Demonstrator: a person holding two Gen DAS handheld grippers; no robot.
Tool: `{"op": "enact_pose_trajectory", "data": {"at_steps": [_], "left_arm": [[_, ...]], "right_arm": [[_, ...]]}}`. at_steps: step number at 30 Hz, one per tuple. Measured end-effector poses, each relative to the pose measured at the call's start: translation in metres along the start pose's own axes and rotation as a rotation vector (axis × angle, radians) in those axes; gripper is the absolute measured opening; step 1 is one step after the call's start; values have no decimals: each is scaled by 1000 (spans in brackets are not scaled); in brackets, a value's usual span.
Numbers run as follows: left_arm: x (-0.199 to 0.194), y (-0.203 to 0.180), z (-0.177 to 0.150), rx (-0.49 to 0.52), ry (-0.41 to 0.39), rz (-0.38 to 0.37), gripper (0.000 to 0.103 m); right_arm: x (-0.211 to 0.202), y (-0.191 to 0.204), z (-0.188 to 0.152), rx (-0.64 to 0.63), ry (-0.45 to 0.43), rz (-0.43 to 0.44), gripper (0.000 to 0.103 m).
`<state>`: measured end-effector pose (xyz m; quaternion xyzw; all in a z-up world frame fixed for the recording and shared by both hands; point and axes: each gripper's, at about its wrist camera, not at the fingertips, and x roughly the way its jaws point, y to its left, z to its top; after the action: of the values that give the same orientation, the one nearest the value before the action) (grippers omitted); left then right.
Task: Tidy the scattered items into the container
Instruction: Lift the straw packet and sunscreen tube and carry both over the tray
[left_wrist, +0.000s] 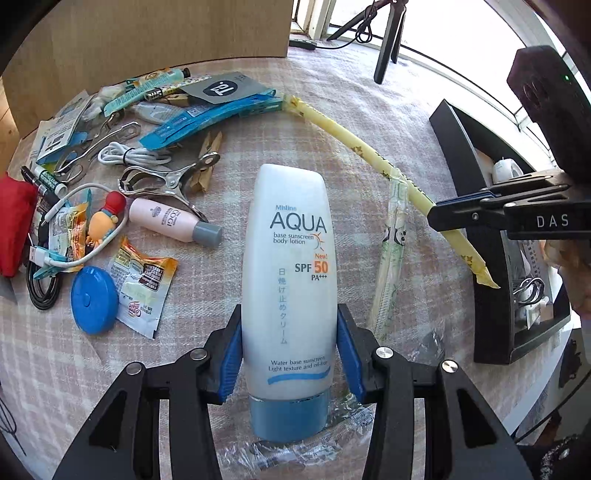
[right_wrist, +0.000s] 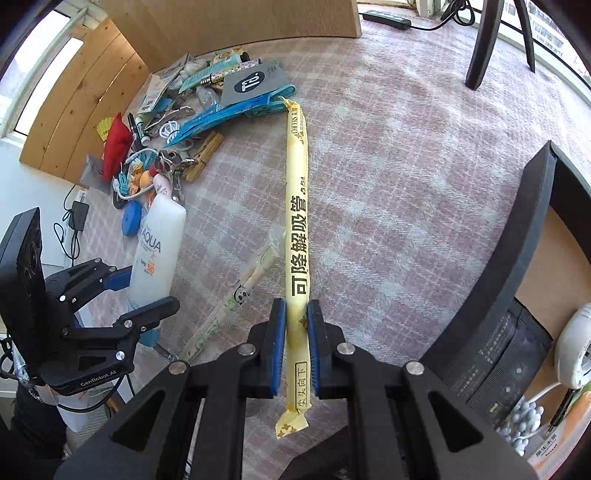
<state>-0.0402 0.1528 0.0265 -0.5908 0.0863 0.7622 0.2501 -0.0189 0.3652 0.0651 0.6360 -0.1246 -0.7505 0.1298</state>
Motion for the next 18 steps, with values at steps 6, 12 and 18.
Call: {"op": "enact_pose_trajectory", "data": {"at_steps": [6, 12, 18], "left_arm": [[-23, 3, -11, -33, -42, 30, 44], [-48, -26, -15, -15, -75, 7, 44], [-62, -74, -4, 63, -108, -38, 44]], "right_arm": [[-15, -8, -13, 54, -70, 27, 11], [-49, -18, -28, 100, -142, 42, 12], [-93, -45, -61, 189, -235, -4, 12]]}}
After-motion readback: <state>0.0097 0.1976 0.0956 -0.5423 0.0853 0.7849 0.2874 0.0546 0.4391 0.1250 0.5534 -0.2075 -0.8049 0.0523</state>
